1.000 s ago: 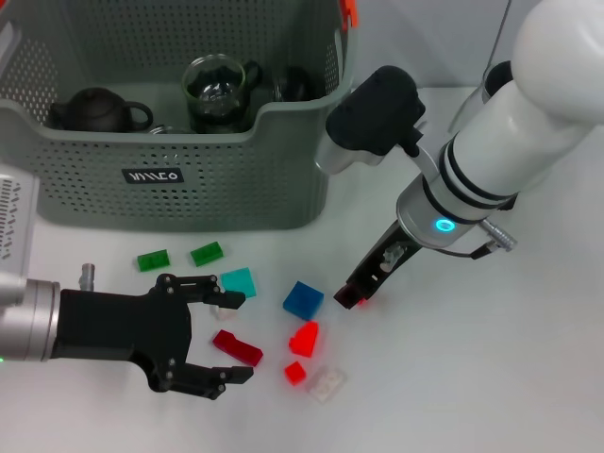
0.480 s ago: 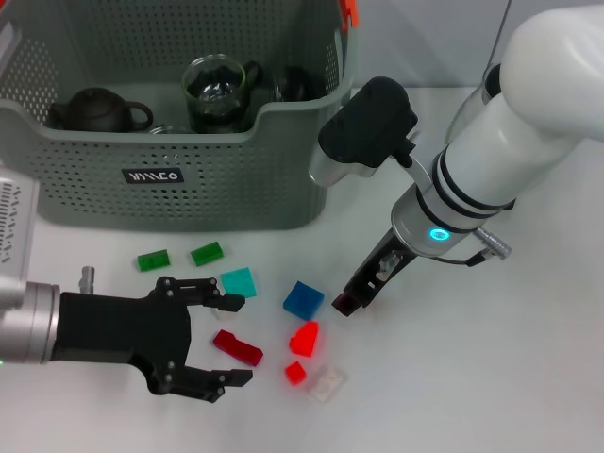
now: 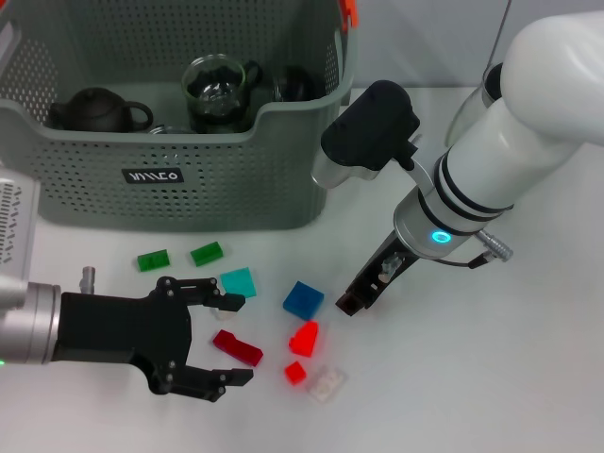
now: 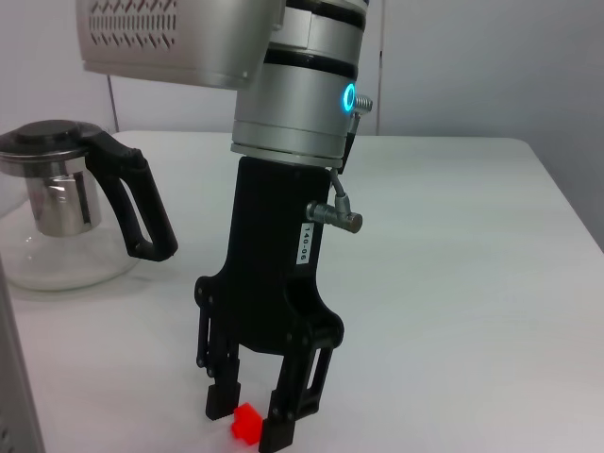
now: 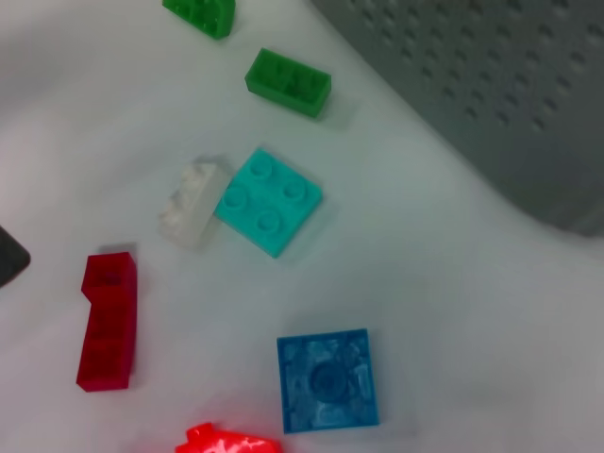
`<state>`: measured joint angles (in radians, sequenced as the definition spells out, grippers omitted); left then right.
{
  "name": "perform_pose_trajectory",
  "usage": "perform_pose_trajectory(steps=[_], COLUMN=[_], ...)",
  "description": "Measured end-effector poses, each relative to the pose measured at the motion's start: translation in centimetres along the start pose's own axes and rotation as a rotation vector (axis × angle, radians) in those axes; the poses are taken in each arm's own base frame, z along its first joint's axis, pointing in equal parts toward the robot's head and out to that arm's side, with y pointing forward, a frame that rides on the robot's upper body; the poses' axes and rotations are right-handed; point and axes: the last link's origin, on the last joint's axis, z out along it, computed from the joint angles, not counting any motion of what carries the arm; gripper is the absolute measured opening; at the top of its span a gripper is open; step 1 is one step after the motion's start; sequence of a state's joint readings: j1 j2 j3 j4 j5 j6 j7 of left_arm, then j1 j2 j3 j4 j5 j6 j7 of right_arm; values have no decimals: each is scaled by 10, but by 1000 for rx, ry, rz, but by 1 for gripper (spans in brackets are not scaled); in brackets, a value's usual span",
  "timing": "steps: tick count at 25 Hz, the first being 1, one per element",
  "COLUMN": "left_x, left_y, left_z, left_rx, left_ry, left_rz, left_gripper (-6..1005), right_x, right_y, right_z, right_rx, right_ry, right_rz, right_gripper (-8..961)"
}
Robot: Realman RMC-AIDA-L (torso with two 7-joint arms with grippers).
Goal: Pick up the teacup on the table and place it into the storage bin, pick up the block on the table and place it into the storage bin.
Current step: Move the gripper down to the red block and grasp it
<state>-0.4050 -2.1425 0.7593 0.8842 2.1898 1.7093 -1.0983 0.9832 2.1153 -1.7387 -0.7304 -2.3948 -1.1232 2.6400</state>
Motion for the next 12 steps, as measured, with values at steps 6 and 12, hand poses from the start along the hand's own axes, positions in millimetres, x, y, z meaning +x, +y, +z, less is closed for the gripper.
perform_pose_trajectory(steps=[6,12], left_x=[0,-1], left_y=[0,-1], left_z=[0,-2], left_rx=[2,18], left_ry=[5,12], left_rz=[-3,-12], left_gripper=[847,848], right_x=[3,5], right_y=[-1,-2], right_z=[1,2], right_rx=[1,2], right_ry=[9,15], right_rz=[6,24], right_gripper=[568,360])
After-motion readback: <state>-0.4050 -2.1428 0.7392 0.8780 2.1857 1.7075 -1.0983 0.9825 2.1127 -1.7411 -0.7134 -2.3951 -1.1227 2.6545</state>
